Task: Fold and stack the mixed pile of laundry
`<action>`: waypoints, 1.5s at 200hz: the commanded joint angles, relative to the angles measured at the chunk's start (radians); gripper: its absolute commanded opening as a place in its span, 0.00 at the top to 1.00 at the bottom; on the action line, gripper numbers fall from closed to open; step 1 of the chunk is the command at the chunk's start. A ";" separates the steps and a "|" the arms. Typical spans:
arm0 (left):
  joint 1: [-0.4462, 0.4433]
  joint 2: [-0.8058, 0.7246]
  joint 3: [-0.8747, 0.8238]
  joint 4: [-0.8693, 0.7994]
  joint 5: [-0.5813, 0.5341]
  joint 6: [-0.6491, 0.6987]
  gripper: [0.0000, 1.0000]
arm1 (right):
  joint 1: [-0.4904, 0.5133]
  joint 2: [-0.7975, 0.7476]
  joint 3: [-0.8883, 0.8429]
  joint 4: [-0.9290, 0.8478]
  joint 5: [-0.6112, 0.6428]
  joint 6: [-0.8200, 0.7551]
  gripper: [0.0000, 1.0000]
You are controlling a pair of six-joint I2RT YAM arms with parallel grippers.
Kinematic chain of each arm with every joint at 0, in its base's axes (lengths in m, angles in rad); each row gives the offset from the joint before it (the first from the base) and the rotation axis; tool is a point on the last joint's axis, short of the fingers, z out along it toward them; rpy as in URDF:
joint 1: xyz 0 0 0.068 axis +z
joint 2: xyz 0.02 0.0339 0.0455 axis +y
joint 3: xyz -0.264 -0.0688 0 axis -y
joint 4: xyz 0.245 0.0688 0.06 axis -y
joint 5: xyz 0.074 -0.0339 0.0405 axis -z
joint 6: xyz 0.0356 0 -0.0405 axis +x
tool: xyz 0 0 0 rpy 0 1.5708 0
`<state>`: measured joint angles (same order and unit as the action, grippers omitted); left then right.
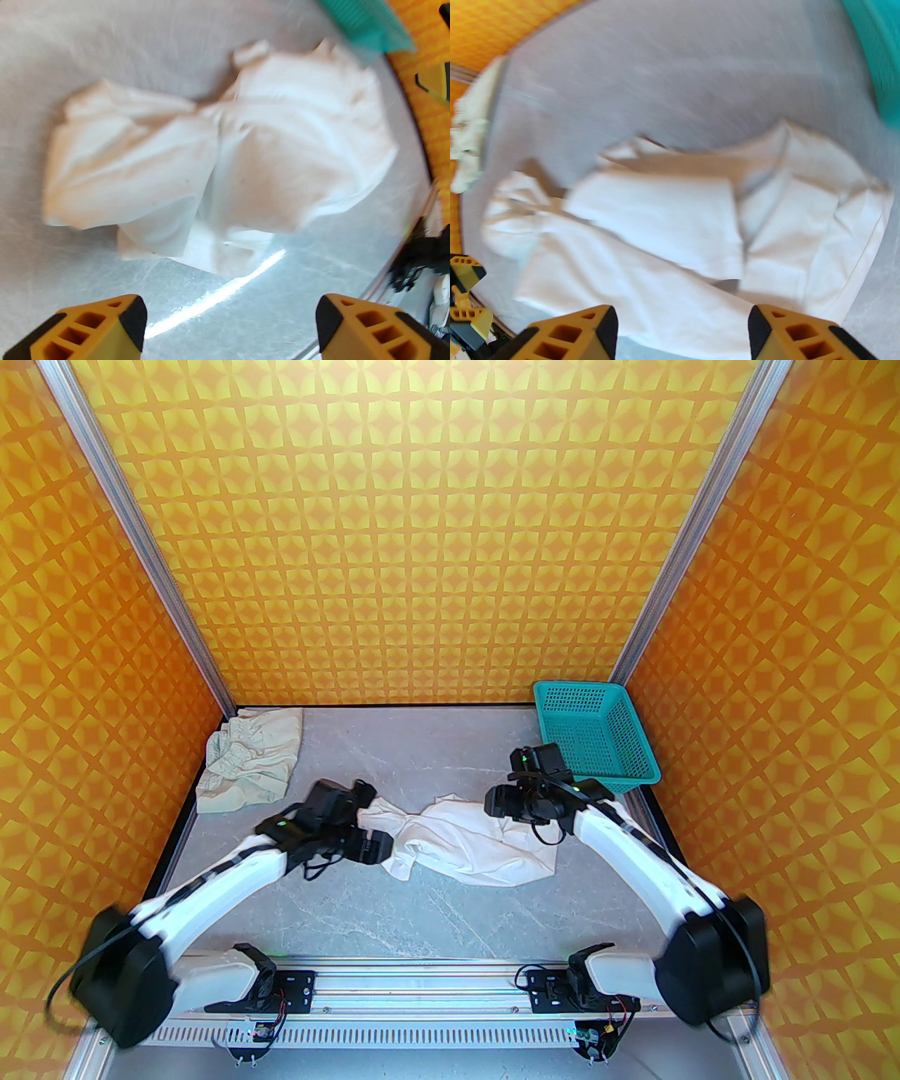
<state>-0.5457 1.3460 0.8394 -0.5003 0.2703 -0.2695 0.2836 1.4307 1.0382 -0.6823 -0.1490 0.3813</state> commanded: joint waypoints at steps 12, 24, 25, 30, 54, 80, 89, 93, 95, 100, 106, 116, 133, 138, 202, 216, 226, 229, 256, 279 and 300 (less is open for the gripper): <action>-0.002 0.143 0.076 0.087 -0.071 0.044 0.08 | -0.005 0.201 0.062 0.149 -0.036 -0.024 0.30; -0.002 0.207 0.099 0.111 -0.088 0.038 0.08 | -0.004 0.276 0.099 0.149 -0.011 -0.039 0.30; -0.002 0.213 0.101 0.114 -0.090 0.037 0.08 | -0.004 0.278 0.103 0.147 -0.011 -0.040 0.31; 0.001 0.237 0.108 0.130 -0.092 0.033 0.08 | -0.004 0.311 0.117 0.143 -0.014 -0.047 0.31; 0.009 0.313 0.129 0.213 -0.092 -0.003 0.15 | -0.003 0.377 0.122 0.187 -0.105 -0.043 0.39; 0.026 0.334 0.115 0.345 -0.092 -0.050 0.73 | -0.003 0.380 0.116 0.224 -0.164 -0.032 0.63; 0.032 0.324 0.102 0.391 -0.092 -0.061 0.93 | -0.003 0.373 0.122 0.232 -0.185 -0.032 0.75; 0.034 0.315 0.095 0.409 -0.092 -0.063 0.99 | -0.003 0.366 0.128 0.234 -0.191 -0.034 0.80; 0.035 0.307 0.092 0.419 -0.092 -0.062 1.00 | -0.003 0.363 0.131 0.234 -0.194 -0.033 0.83; 0.037 0.287 0.084 0.437 -0.092 -0.060 1.00 | -0.003 0.352 0.136 0.237 -0.201 -0.033 0.90; 0.037 0.258 0.072 0.458 -0.092 -0.051 1.00 | -0.004 0.334 0.146 0.237 -0.204 -0.033 0.99; 0.039 0.200 0.048 0.488 -0.098 -0.032 1.00 | -0.003 0.300 0.160 0.234 -0.203 -0.032 1.00; 0.044 0.067 0.003 0.520 -0.114 0.006 1.00 | -0.003 0.205 0.185 0.229 -0.187 -0.030 1.00; 0.046 0.025 -0.010 0.525 -0.119 0.017 1.00 | -0.004 0.171 0.190 0.228 -0.179 -0.030 1.00; 0.068 -0.471 0.097 0.301 -0.135 0.209 1.00 | -0.004 -0.219 0.371 0.155 -0.083 -0.077 1.00; 0.067 -0.540 0.154 0.248 -0.135 0.235 1.00 | -0.003 -0.249 0.471 0.103 -0.083 -0.094 1.00; 0.066 -0.573 0.197 0.207 -0.132 0.254 1.00 | -0.004 -0.259 0.546 0.067 -0.085 -0.105 1.00; 0.066 -0.580 0.214 0.195 -0.131 0.261 1.00 | -0.004 -0.258 0.569 0.059 -0.086 -0.107 1.00; 0.067 -0.588 0.360 0.039 -0.125 0.309 1.00 | -0.004 -0.200 0.784 -0.046 -0.092 -0.126 1.00; 0.069 -0.535 0.466 -0.078 -0.185 0.326 1.00 | -0.004 -0.100 0.930 -0.117 -0.062 -0.142 1.00; 0.076 -0.473 0.524 -0.155 -0.269 0.310 1.00 | -0.004 -0.020 1.021 -0.155 -0.046 -0.144 1.00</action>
<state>-0.4839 0.7933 1.3087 -0.4728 0.1154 0.0212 0.2836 1.3117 1.9869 -0.7280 -0.2379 0.2638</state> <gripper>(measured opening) 0.031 0.029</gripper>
